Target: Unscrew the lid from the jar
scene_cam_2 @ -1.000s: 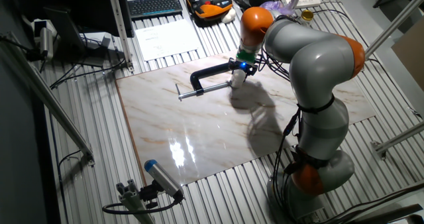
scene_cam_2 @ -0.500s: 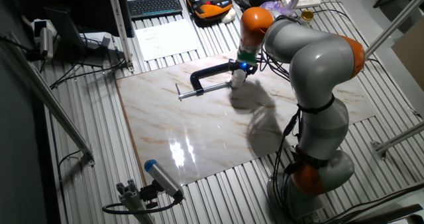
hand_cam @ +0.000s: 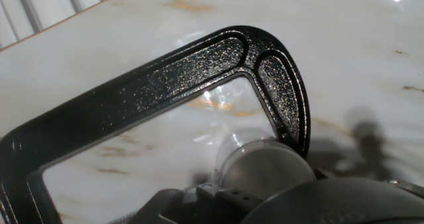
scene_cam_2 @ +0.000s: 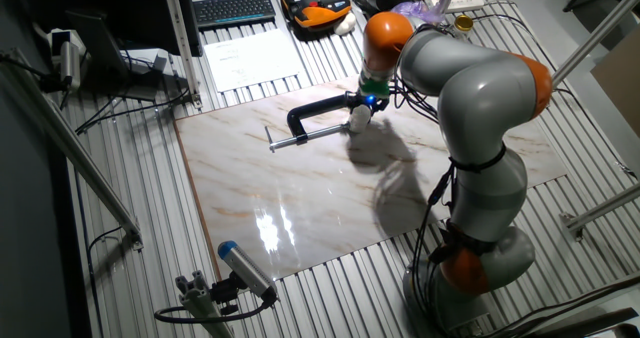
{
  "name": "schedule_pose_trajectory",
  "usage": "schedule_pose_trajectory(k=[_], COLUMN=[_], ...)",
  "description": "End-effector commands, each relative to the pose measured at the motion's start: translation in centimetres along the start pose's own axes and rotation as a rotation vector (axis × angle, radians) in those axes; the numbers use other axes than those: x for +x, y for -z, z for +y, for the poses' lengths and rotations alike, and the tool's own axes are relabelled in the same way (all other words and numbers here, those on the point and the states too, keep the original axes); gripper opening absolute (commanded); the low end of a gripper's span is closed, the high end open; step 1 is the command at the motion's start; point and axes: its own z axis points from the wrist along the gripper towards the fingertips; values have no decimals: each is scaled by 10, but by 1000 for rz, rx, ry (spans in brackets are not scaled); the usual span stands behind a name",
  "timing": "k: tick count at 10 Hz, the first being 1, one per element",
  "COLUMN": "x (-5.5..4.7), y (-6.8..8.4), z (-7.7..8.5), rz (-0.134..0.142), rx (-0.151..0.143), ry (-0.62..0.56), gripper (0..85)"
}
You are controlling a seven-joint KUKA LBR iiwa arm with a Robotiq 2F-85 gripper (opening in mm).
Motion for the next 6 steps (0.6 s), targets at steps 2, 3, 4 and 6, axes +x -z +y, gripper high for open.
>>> schedule_pose_trajectory(k=[2,3,4,6], x=[0,0,0,0], y=[0,0,0,0], z=[0,0,0,0], rz=[-4,-8,-8,-3], rx=[-3,-5,-6,-8], ry=[38,66,95,155], gripper=[510,510,510,510])
